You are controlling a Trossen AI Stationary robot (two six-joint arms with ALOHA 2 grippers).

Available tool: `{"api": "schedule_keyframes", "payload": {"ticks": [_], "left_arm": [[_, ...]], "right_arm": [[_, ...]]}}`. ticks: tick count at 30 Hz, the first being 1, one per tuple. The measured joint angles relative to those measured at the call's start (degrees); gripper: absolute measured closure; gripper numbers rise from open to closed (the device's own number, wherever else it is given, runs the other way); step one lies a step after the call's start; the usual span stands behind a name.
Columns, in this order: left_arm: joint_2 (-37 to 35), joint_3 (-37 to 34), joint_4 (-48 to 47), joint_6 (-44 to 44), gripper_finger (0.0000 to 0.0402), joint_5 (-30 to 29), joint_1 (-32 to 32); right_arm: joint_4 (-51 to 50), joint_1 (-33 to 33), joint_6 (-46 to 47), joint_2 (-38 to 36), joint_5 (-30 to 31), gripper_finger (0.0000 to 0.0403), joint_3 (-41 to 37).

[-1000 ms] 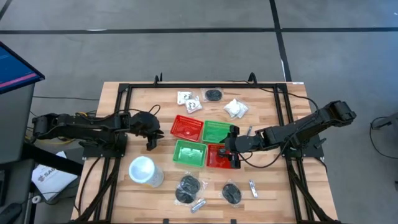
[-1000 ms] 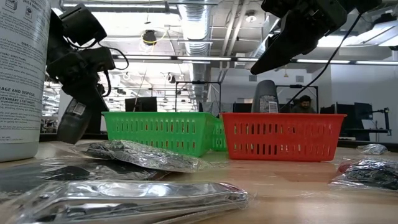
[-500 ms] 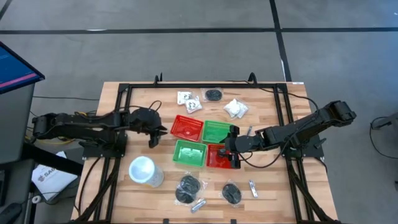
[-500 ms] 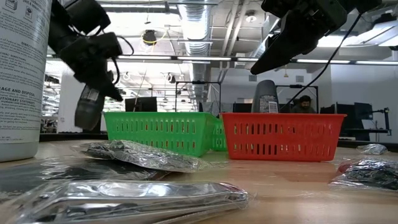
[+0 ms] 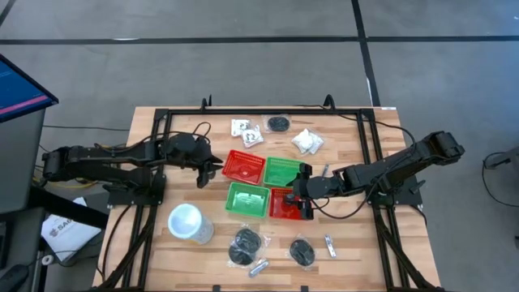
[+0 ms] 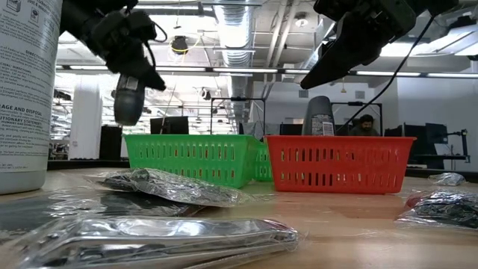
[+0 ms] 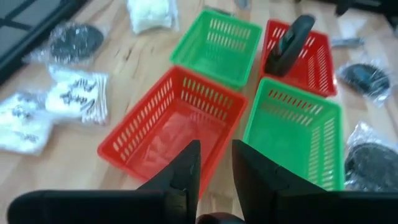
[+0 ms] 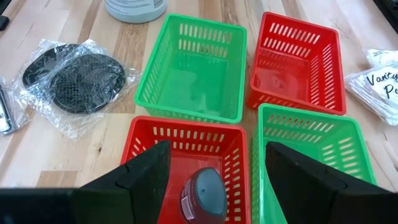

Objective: Pick & Place Travel size toiletries
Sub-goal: Put the black deodorant into the bottom right red bin

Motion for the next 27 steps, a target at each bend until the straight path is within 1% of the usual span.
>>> {"api": "schedule_keyframes", "payload": {"ticks": [7, 10, 16, 23, 27], "left_arm": [[0.1, 3.5, 1.2, -1.2, 0.0328, 0.0, -3.2], [1.6, 4.7, 2.3, -1.3, 0.0328, -1.0, -4.7], [8.5, 9.0, 5.0, -1.4, 0.0328, -3.9, -6.9], [16.1, 15.9, 7.4, 0.9, 0.0328, -4.1, -7.9], [18.0, 18.6, 10.2, 2.6, 0.0329, -4.1, -7.9]], "right_arm": [[1.4, -1.7, 0.0, 0.0, 0.0, 0.0154, 0.0], [3.5, -2.4, 0.0, 0.0, 0.0, 0.0154, 0.0], [9.6, -3.9, -1.4, 0.0, 0.0, 0.0154, 0.0], [17.0, -4.8, -4.4, 0.0, 0.0, 0.0154, 0.0], [20.0, -4.9, -6.3, 0.0, -0.1, 0.0154, 0.0]]}}
